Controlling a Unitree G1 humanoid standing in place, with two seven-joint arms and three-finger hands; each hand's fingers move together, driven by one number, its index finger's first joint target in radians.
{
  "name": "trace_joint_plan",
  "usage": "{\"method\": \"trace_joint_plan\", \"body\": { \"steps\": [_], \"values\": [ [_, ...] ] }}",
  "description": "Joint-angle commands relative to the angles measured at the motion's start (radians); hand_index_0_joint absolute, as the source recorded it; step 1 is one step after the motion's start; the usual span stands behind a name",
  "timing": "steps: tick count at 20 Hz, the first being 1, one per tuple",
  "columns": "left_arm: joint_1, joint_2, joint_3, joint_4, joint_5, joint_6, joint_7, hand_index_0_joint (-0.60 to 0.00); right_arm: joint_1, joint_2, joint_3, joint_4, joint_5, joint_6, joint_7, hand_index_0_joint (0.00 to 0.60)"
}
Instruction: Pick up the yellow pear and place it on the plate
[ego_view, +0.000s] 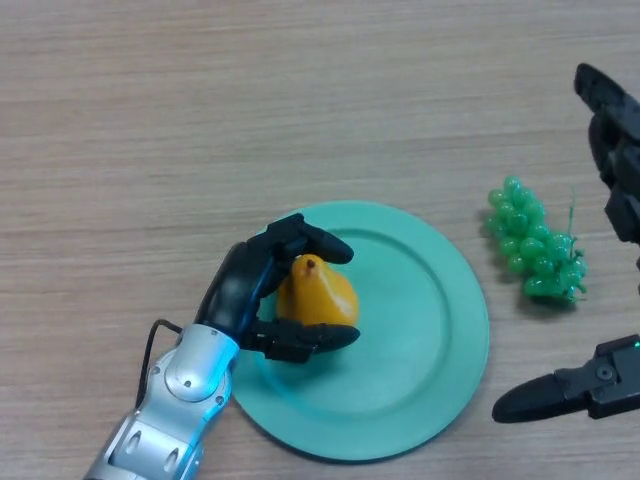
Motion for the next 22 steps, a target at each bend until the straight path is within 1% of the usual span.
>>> {"method": "trace_joint_plan", "body": {
  "steps": [1, 3, 4, 5, 6, 8, 11, 13, 14, 15, 17, 18, 19, 20, 21, 22],
  "values": [
    [-0.028, 0.011, 0.028, -0.042, 0.004, -0.11, 0.05, -0.6, -0.029, -0.029, -0.037, -0.054, 0.011, -0.175, -0.038, 0.0],
    [-0.024, 0.011, 0.024, -0.053, 0.009, -0.083, 0.044, -0.4, -0.031, -0.029, -0.036, -0.054, 0.011, -0.173, -0.034, 0.0],
    [-0.015, 0.011, 0.025, -0.072, 0.033, -0.05, 0.027, -0.249, -0.032, -0.024, -0.036, -0.054, 0.009, -0.171, -0.019, 0.0],
    [-0.004, 0.011, 0.032, -0.097, 0.062, -0.018, 0.013, -0.15, -0.033, -0.009, -0.039, -0.054, 0.009, -0.161, 0.004, 0.0],
    [0.023, 0.011, 0.06, -0.176, 0.123, 0.059, -0.014, 0.0, -0.033, 0.025, -0.047, -0.054, 0.019, -0.134, 0.049, 0.0],
    [0.045, 0.011, 0.088, -0.266, 0.145, 0.106, -0.034, 0.0, -0.041, 0.039, -0.046, -0.046, 0.016, -0.133, 0.063, 0.0],
    [0.08, 0.011, 0.151, -0.487, 0.103, 0.259, -0.092, 0.0, -0.047, 0.036, -0.03, 0.002, -0.013, -0.167, 0.085, 0.0],
    [0.115, 0.011, 0.217, -0.658, 0.078, 0.353, -0.146, 0.0, -0.063, 0.035, -0.011, 0.025, -0.021, -0.151, 0.091, 0.0],
    [0.127, 0.013, 0.263, -0.733, 0.046, 0.37, -0.162, 0.0, -0.071, 0.034, 0.008, 0.045, -0.037, -0.163, 0.092, 0.0],
    [0.145, 0.029, 0.305, -0.816, -0.004, 0.406, -0.187, 0.0, -0.072, 0.034, 0.019, 0.057, -0.044, -0.177, 0.101, 0.0],
    [0.167, 0.061, 0.419, -0.968, -0.167, 0.487, -0.18, 0.0, -0.083, 0.036, 0.036, 0.069, -0.038, -0.167, 0.111, 0.0],
    [0.169, 0.084, 0.505, -1.052, -0.294, 0.554, -0.165, 0.0, -0.092, 0.034, 0.047, 0.071, -0.04, -0.156, 0.116, 0.0],
    [0.174, 0.098, 0.558, -1.079, -0.363, 0.536, -0.144, 0.0, -0.101, 0.035, 0.054, 0.074, -0.042, -0.152, 0.116, 0.0],
    [0.183, 0.125, 0.613, -1.102, -0.434, 0.502, -0.118, 0.0, -0.11, 0.035, 0.064, 0.084, -0.053, -0.163, 0.114, 0.0],
    [0.198, 0.144, 0.649, -1.116, -0.47, 0.482, -0.116, 0.0, -0.112, 0.036, 0.067, 0.086, -0.056, -0.167, 0.115, 0.0],
    [0.219, 0.153, 0.666, -1.113, -0.473, 0.411, -0.108, 0.0, -0.105, 0.036, 0.07, 0.084, -0.06, -0.171, 0.12, 0.0]
  ]
}}
